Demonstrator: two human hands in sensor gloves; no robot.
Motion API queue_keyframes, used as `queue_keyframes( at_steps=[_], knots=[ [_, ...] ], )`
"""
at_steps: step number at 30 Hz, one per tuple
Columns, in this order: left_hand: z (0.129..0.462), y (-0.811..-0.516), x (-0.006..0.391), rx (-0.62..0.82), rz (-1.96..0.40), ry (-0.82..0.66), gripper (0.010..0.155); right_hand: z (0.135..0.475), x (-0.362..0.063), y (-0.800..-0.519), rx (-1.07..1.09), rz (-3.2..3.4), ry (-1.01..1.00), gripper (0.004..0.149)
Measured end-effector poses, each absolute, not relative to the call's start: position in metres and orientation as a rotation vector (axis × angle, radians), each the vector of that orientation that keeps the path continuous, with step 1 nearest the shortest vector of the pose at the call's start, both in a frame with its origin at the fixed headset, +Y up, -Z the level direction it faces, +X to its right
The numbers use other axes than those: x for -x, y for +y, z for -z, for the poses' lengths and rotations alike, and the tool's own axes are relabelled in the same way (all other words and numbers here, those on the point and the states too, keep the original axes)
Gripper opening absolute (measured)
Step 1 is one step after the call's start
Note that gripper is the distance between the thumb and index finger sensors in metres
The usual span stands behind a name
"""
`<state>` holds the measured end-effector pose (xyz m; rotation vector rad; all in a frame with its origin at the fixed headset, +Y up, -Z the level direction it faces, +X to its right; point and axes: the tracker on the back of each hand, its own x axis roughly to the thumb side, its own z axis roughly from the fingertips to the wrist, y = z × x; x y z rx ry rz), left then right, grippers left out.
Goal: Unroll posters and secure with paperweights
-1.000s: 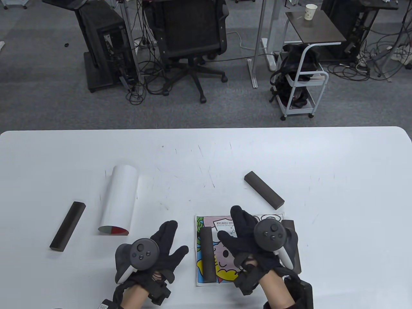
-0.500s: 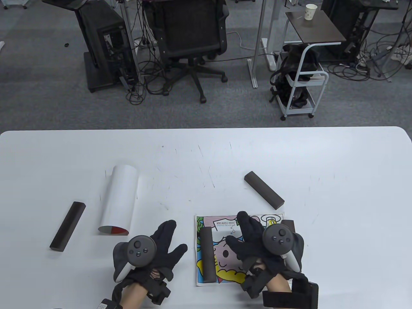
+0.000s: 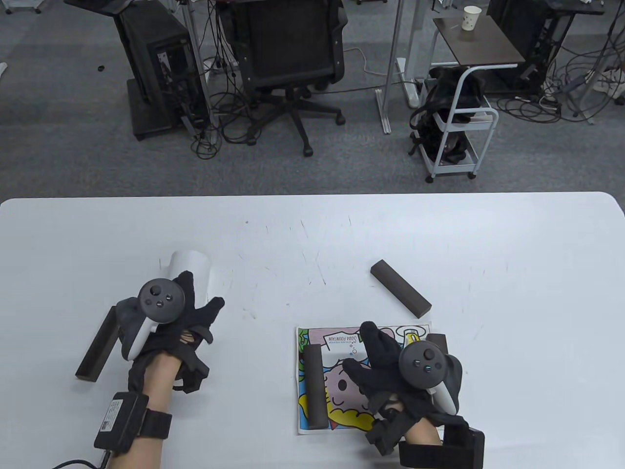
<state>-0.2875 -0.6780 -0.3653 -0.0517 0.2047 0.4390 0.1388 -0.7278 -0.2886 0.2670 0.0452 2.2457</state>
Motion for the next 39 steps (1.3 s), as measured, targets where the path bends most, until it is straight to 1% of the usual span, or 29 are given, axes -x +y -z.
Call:
queue_keyframes(
  at_steps=[4, 7, 9, 10, 12, 15, 20, 24, 29, 32, 36, 39],
  knots=[
    [0.390, -0.701, 0.298, 0.157, -0.275, 0.335, 0.093, 0.290, -0.138, -0.729, -0.261, -2.259, 0.059, 0.084],
    [0.404, -0.729, 0.305, 0.314, -0.159, 0.426, 0.100, 0.292, -0.136, -0.732, -0.256, -2.265, 0.073, 0.084],
    [0.408, -0.745, 0.310, 0.414, -0.145, 0.465, 0.106, 0.292, -0.136, -0.733, -0.252, -2.267, 0.080, 0.083],
    [0.409, -0.752, 0.313, 0.441, -0.162, 0.485, 0.107, 0.292, -0.136, -0.734, -0.249, -2.269, 0.083, 0.083],
    [0.409, -0.757, 0.315, 0.448, -0.187, 0.494, 0.107, 0.292, -0.136, -0.734, -0.247, -2.271, 0.083, 0.083],
    [0.406, -0.758, 0.318, 0.402, -0.208, 0.493, 0.103, 0.292, -0.136, -0.734, -0.241, -2.271, 0.082, 0.083],
    [0.393, -0.757, 0.324, 0.301, -0.272, 0.483, 0.089, 0.293, -0.136, -0.736, -0.226, -2.278, 0.095, 0.082],
    [0.377, -0.746, 0.326, 0.219, -0.264, 0.447, 0.084, 0.293, -0.134, -0.737, -0.228, -2.293, 0.104, 0.082],
    [0.350, -0.719, 0.315, 0.121, -0.167, 0.343, 0.083, 0.292, -0.129, -0.734, -0.244, -2.313, 0.092, 0.081],
    [0.330, -0.706, 0.303, 0.078, -0.077, 0.281, 0.083, 0.289, -0.122, -0.727, -0.258, -2.350, 0.065, 0.081],
    [0.308, -0.701, 0.287, 0.042, 0.032, 0.217, 0.082, 0.286, -0.107, -0.711, -0.309, -2.399, 0.012, 0.079],
    [0.293, -0.706, 0.275, 0.032, 0.118, 0.188, 0.082, 0.284, -0.086, -0.695, -0.371, -2.429, -0.007, 0.078]
  ],
)
